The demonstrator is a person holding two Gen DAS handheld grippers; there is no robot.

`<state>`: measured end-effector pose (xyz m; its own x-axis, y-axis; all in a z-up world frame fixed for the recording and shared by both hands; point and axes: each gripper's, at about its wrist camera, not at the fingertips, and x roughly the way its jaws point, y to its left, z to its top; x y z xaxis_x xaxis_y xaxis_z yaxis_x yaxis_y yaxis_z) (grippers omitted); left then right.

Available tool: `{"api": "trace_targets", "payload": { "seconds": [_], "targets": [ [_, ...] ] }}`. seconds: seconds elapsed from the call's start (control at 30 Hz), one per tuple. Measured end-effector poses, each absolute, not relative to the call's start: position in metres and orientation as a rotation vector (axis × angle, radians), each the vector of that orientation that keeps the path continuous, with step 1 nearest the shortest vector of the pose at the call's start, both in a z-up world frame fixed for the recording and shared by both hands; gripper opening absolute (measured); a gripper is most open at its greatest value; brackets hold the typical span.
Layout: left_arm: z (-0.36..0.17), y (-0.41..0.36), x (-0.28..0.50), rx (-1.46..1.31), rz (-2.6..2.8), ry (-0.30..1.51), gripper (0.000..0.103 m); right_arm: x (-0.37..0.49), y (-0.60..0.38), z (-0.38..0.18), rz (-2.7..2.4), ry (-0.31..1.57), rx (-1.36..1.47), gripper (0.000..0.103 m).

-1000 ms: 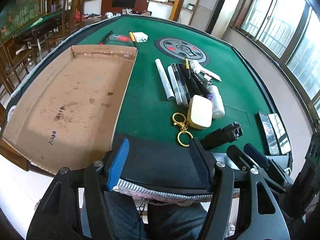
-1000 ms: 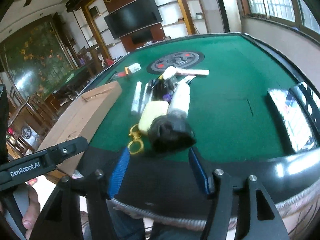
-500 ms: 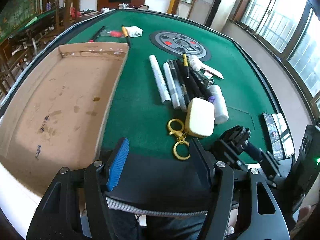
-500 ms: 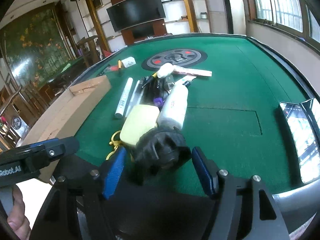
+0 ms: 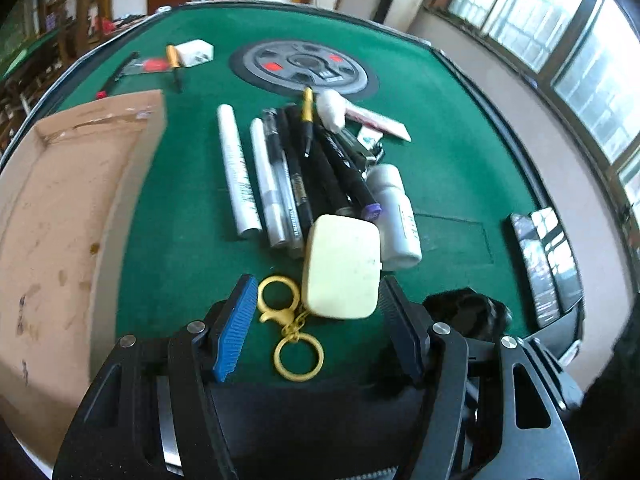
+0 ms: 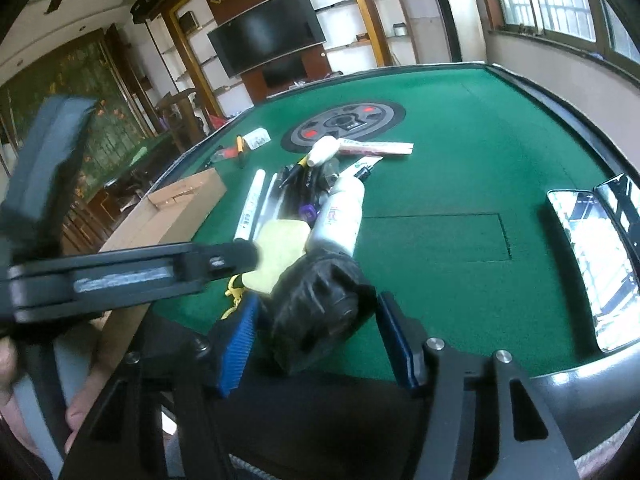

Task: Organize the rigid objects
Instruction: 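Grasp the black tape measure with the right tool while the left grasps the cream case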

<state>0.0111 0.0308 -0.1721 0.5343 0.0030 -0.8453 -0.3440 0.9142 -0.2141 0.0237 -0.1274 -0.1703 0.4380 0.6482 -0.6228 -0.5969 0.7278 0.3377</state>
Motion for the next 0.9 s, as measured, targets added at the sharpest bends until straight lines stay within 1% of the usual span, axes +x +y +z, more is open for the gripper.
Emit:
{"api": "trace_targets", "payload": {
  "seconds": [0.23, 0.27, 0.3, 0.37, 0.4, 0.43, 0.53, 0.57, 0.67, 0.9],
  "targets": [
    [-0.187, 0.021, 0.031, -0.314, 0.191, 1.039, 0.063, 0.026, -0.127, -0.173, 0.761, 0.822, 0.074, 0.060],
    [-0.189, 0.020, 0.033, -0.306, 0.181, 1.046, 0.063, 0.027, -0.128, -0.173, 0.754, 0.826, 0.076, 0.051],
    [-0.190, 0.019, 0.034, -0.298, 0.181, 1.048, 0.063, 0.028, -0.127, -0.174, 0.761, 0.833, 0.079, 0.047],
    [-0.188, 0.017, 0.034, -0.281, 0.194, 1.031, 0.062, 0.028, -0.126, -0.176, 0.747, 0.842, 0.070, 0.046],
    [-0.188, 0.017, 0.033, -0.282, 0.187, 1.032, 0.059, 0.029, -0.125, -0.176, 0.750, 0.844, 0.069, 0.044],
    [-0.188, 0.018, 0.034, -0.291, 0.188, 1.032, 0.048, 0.029, -0.125, -0.177, 0.754, 0.846, 0.067, 0.044],
    [-0.187, 0.019, 0.031, -0.264, 0.203, 1.022, 0.047, 0.029, -0.122, -0.180, 0.767, 0.855, 0.067, 0.036],
    [-0.186, 0.020, 0.026, -0.266, 0.210, 1.014, 0.047, 0.029, -0.121, -0.180, 0.763, 0.855, 0.062, 0.031],
    [-0.187, 0.026, 0.015, -0.337, 0.192, 1.008, 0.046, 0.028, -0.121, -0.181, 0.753, 0.852, 0.063, 0.030],
    [-0.173, 0.043, -0.016, -0.501, 0.134, 0.922, 0.046, 0.021, -0.127, -0.172, 0.743, 0.811, 0.101, 0.029]
  ]
}}
